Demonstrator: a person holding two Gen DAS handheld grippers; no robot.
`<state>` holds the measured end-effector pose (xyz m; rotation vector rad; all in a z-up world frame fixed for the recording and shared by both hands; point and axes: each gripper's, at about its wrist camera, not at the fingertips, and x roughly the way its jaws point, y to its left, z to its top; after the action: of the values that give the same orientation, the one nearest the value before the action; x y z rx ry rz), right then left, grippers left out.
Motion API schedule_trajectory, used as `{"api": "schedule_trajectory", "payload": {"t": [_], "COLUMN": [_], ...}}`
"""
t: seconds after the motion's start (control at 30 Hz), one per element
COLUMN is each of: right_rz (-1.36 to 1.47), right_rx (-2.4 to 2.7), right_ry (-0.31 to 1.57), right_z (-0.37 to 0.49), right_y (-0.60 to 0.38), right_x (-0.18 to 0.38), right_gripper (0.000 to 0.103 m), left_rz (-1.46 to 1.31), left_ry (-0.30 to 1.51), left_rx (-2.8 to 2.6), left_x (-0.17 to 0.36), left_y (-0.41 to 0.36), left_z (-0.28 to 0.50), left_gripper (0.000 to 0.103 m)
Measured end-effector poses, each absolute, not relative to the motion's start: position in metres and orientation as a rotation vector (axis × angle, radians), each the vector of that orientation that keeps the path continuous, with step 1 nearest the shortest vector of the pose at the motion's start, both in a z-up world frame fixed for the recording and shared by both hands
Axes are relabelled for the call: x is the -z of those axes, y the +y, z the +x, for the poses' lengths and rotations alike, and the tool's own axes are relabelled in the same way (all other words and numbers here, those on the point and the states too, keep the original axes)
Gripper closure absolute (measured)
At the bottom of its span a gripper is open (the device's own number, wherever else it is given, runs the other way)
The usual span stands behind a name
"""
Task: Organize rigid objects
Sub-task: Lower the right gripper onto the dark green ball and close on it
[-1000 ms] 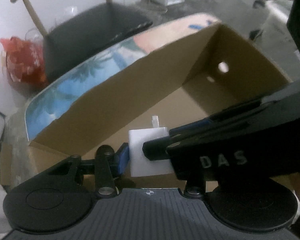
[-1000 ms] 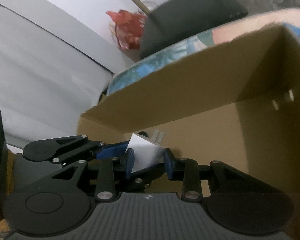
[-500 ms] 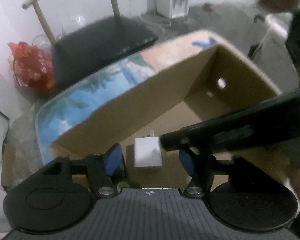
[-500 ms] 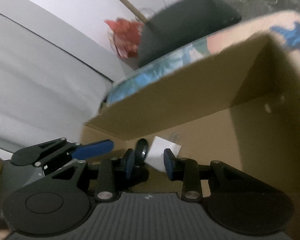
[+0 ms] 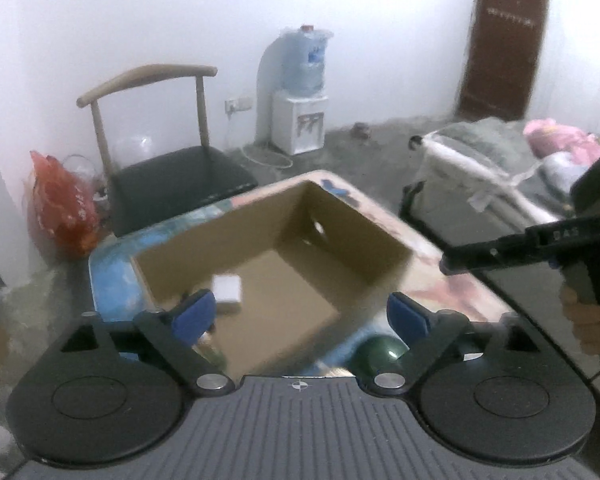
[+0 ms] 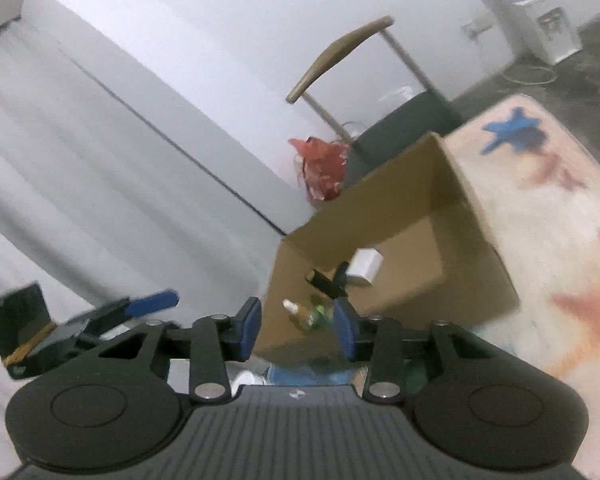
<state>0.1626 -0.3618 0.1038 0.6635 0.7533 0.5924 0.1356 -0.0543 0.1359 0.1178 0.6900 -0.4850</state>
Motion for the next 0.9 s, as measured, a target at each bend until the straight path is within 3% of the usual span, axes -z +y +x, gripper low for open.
{"api": "schedule_trajectory", "payload": {"t": [0.17, 0.27, 0.57, 0.9], "right_rz": [0.736, 0.756, 0.783, 0.851], "right_rx": [-0.543, -0.516, -0.467, -0.467], "right_ry": [0.722, 0.748, 0.832, 0.891], "right_z": [0.111, 0.105, 0.121, 0.145], "right_y": [-0.374, -0.373, -0.373, -0.383], "right_x": [-0.070, -0.047, -0.001, 0.025], "right_gripper": [0.059, 0.053, 0.047, 0.047], "left_rz": [0.120, 0.219, 0.406, 0.469], "left_ry": [0.613, 0.544, 0.663, 0.743], "left_rx": [0.410, 0.358, 0.437, 0.487], "left_x": [-0.093, -0.065, -0.012, 0.018], "left_y": [-0.070, -0.101, -0.179, -0.212], "left_z": [0.090, 0.072, 0.107, 0.147], "left_gripper": [0.010, 0.010, 0.010, 0.010]}}
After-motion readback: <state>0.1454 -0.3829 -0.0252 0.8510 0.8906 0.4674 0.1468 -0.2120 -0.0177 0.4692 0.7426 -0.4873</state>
